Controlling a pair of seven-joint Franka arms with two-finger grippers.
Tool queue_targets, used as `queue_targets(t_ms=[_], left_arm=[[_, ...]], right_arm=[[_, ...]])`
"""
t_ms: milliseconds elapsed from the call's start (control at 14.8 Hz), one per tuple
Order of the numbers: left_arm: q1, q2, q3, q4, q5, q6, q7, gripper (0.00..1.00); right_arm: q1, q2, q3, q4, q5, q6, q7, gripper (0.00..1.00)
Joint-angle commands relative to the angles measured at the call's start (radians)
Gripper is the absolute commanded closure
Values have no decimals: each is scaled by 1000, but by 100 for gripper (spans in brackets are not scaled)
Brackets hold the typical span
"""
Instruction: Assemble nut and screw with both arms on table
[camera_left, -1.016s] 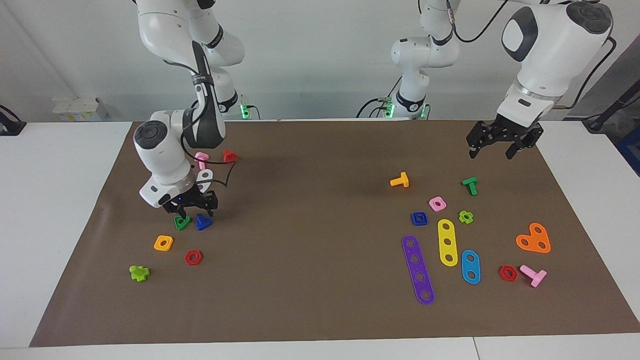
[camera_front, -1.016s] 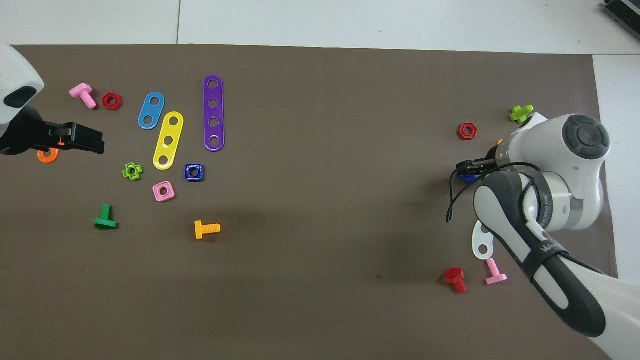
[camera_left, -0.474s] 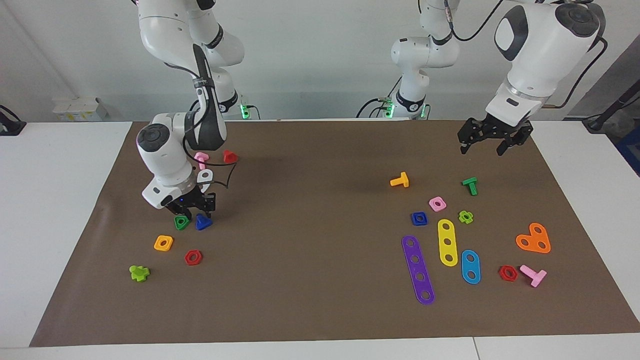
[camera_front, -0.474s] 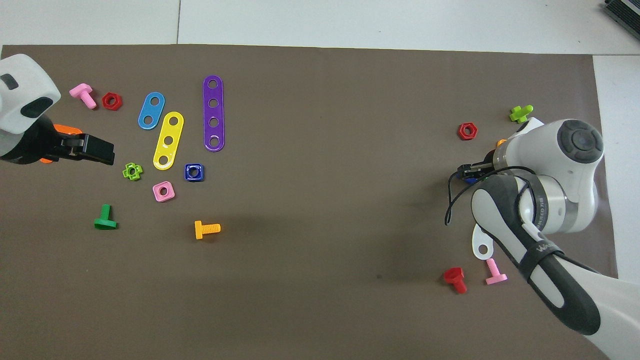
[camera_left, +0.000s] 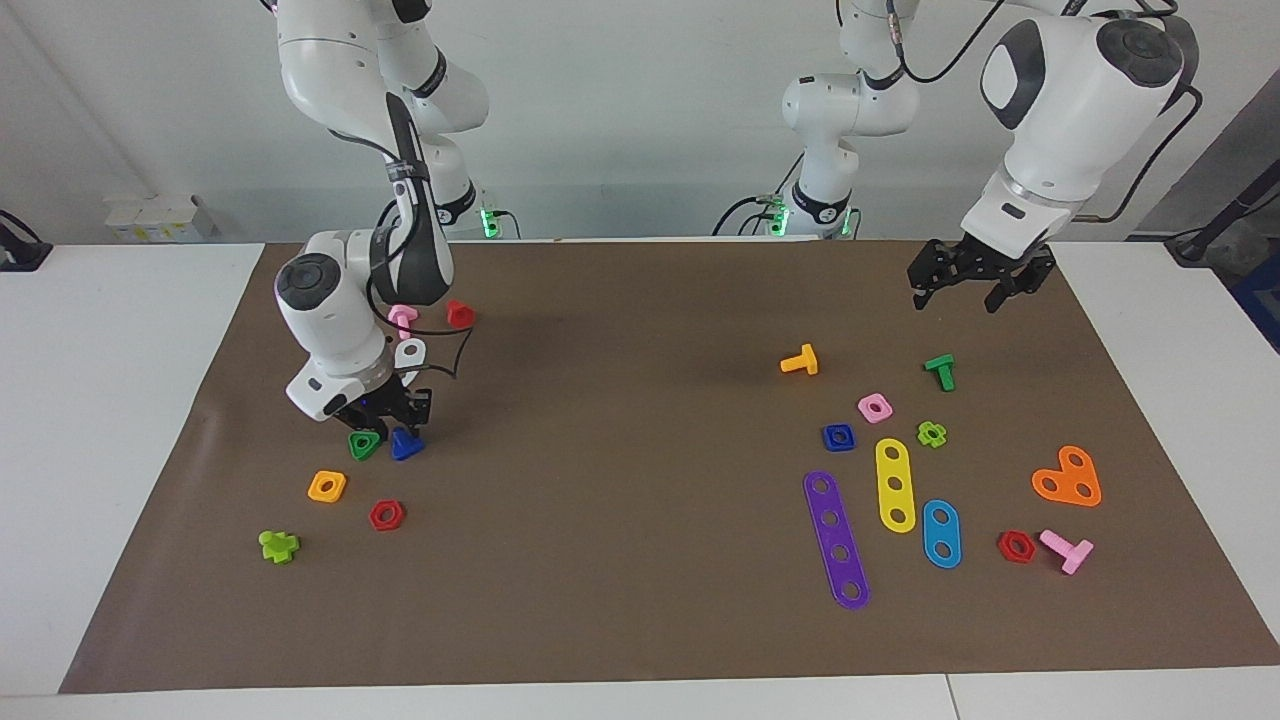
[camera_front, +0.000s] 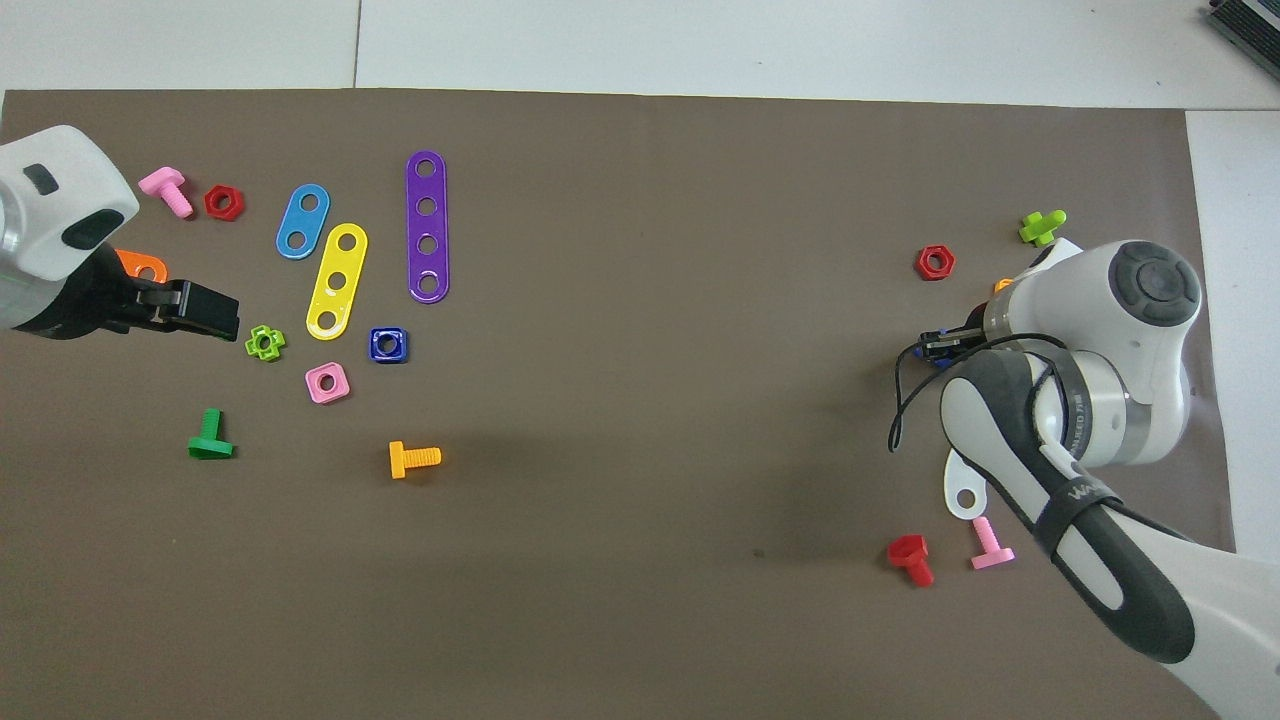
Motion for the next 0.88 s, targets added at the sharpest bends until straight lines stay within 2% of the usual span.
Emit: queue_targets(t_ms=[0, 813], left_arm=[[-11, -39, 12, -42, -15, 21, 6, 0], [-6, -39, 12, -50, -15, 40, 5, 0]], right_arm=[[-14, 1, 6, -30, 21, 69, -46, 59], [-13, 1, 6, -33, 23, 75, -42, 62]])
